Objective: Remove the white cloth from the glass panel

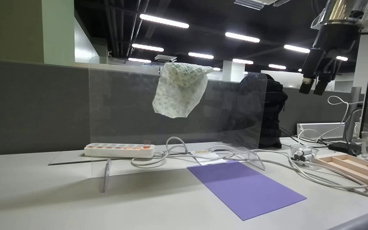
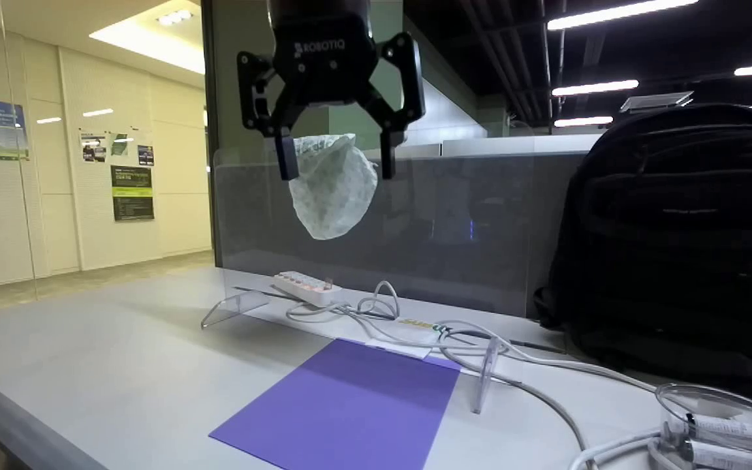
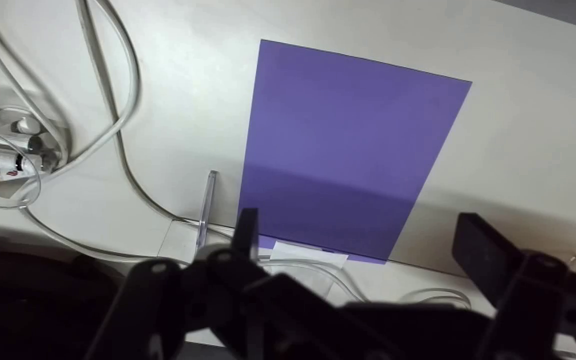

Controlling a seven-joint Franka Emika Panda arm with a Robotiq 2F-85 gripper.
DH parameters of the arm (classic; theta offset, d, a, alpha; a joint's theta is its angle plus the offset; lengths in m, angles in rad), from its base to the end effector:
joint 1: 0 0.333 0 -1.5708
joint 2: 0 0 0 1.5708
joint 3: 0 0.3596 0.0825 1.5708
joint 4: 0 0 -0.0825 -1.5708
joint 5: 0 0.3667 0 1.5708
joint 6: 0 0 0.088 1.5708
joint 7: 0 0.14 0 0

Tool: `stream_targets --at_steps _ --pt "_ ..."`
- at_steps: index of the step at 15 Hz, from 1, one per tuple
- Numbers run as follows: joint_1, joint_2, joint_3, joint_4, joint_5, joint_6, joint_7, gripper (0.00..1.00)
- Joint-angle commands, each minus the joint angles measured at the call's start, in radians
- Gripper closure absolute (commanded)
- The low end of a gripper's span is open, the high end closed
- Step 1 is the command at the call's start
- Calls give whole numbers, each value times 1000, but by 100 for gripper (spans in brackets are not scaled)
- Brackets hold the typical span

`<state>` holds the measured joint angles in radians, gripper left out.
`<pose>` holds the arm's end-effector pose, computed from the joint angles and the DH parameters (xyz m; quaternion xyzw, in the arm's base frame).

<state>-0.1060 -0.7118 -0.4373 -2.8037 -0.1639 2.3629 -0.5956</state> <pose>0.2701 -0.1627 0.4171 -0.9842 -0.1093 -0.1388 0.0073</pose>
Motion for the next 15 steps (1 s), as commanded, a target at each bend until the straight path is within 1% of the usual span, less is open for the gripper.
stream_targets --at_steps 1,3,5,7,10,12,15 --pt "-16 4 18 1 18 -2 -12 0" --pt "-16 4 18 1 18 -2 -12 0" --pt "-2 14 40 4 49 26 31 0" --pt "18 18 81 5 101 64 89 0" --pt "94 40 127 18 192 186 129 0" --pt "153 84 152 39 242 292 156 0" --pt "241 172 171 85 285 444 176 0"
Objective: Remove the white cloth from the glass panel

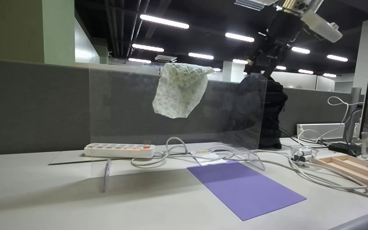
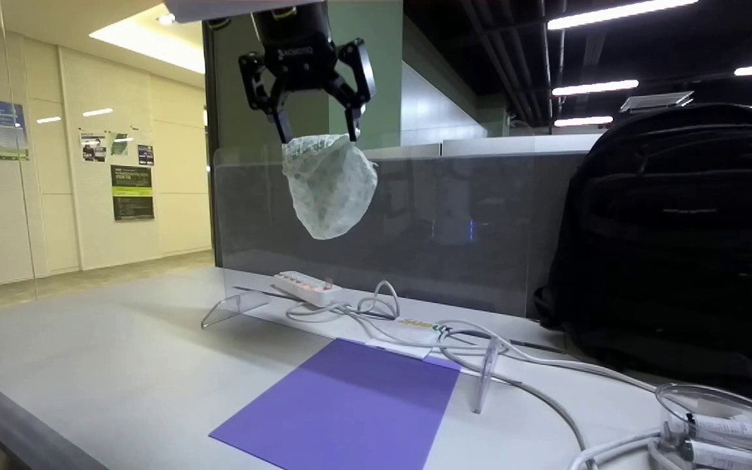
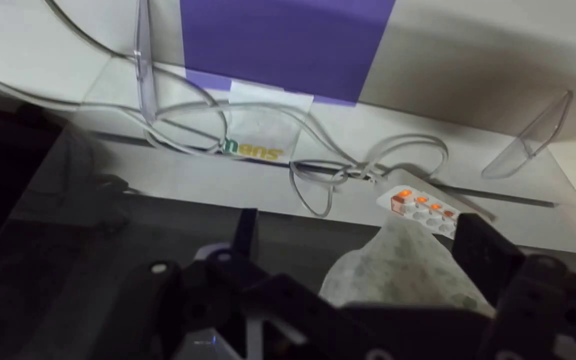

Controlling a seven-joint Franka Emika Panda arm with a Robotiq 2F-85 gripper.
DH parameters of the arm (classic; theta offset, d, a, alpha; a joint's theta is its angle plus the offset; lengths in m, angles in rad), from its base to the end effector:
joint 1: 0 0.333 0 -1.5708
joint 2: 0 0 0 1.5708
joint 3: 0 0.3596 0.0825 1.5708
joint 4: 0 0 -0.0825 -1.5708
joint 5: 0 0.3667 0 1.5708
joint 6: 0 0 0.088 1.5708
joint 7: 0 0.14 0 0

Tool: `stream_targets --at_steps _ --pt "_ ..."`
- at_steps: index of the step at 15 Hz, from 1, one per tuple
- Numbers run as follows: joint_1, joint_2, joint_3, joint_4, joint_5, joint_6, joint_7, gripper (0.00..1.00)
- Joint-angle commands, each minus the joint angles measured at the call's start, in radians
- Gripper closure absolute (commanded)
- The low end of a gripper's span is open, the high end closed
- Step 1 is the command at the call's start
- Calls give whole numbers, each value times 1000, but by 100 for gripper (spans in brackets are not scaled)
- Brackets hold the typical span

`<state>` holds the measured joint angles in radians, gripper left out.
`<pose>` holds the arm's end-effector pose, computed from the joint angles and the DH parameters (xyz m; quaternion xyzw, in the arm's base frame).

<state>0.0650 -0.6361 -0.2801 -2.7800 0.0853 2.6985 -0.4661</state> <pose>0.3482 -0.0802 0.4603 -0.9550 -0.0915 -0.2812 0.0212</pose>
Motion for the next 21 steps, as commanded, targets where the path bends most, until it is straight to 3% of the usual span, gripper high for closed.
stream_targets --at_steps 1,2,3,6,13,15,21 --pt "94 135 20 84 44 155 57 0" --pt "98 159 27 102 33 155 66 0" --pt "82 82 12 37 13 135 39 0" --pt "98 147 24 78 20 155 48 0" --pt "97 155 24 88 21 155 48 0" --pt "52 193 93 87 18 231 161 0" --pt "68 276 172 92 61 494 261 0"
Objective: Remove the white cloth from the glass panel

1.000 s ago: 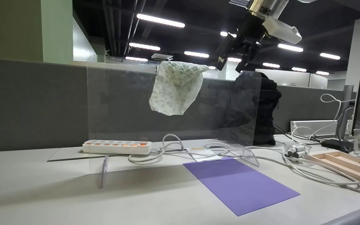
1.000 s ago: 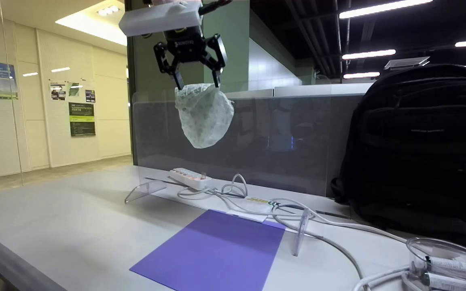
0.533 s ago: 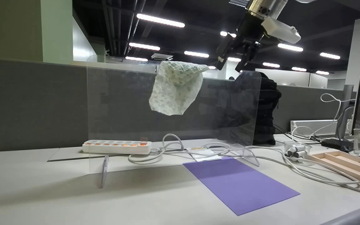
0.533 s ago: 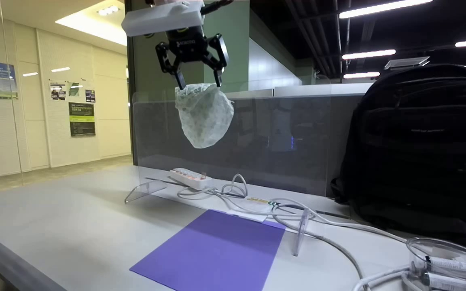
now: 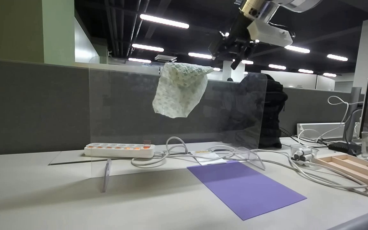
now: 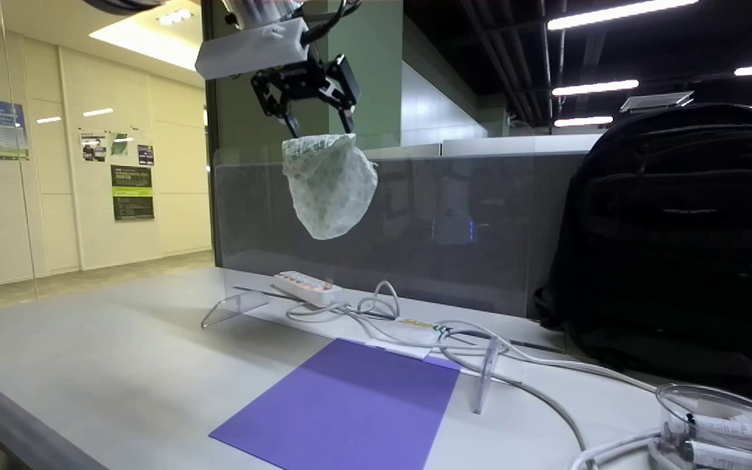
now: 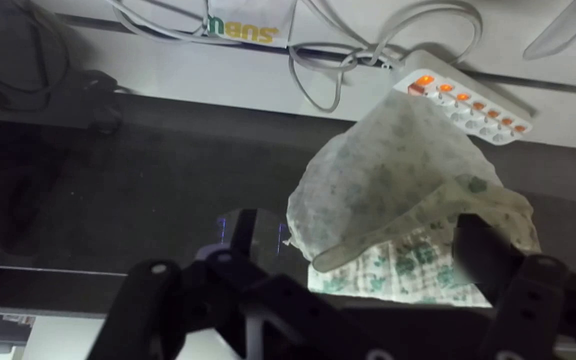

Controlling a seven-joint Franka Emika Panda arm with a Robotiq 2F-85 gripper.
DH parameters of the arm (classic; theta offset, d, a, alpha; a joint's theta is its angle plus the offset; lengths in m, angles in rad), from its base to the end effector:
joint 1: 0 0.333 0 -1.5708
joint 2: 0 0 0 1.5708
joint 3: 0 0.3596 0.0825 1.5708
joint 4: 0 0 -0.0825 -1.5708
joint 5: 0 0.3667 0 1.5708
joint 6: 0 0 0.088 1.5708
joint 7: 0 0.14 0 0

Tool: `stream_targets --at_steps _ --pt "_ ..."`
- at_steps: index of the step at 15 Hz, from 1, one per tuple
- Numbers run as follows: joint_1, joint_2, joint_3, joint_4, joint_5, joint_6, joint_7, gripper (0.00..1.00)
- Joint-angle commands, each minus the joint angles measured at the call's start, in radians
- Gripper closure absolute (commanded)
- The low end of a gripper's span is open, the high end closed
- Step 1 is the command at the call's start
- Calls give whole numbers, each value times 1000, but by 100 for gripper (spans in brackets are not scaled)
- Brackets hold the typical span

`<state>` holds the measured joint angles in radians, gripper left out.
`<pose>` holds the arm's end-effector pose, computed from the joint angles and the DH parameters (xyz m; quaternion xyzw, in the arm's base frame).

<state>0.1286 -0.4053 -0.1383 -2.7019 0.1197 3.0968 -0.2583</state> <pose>0.4250 -0.0170 0.4773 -0.9196 -0.0550 -0.3889 0.0008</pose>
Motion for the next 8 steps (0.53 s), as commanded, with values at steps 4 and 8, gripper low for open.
stream_targets --at_steps 4,8 --pt "52 106 28 24 62 202 54 0" --pt "127 149 -4 36 84 263 64 0"
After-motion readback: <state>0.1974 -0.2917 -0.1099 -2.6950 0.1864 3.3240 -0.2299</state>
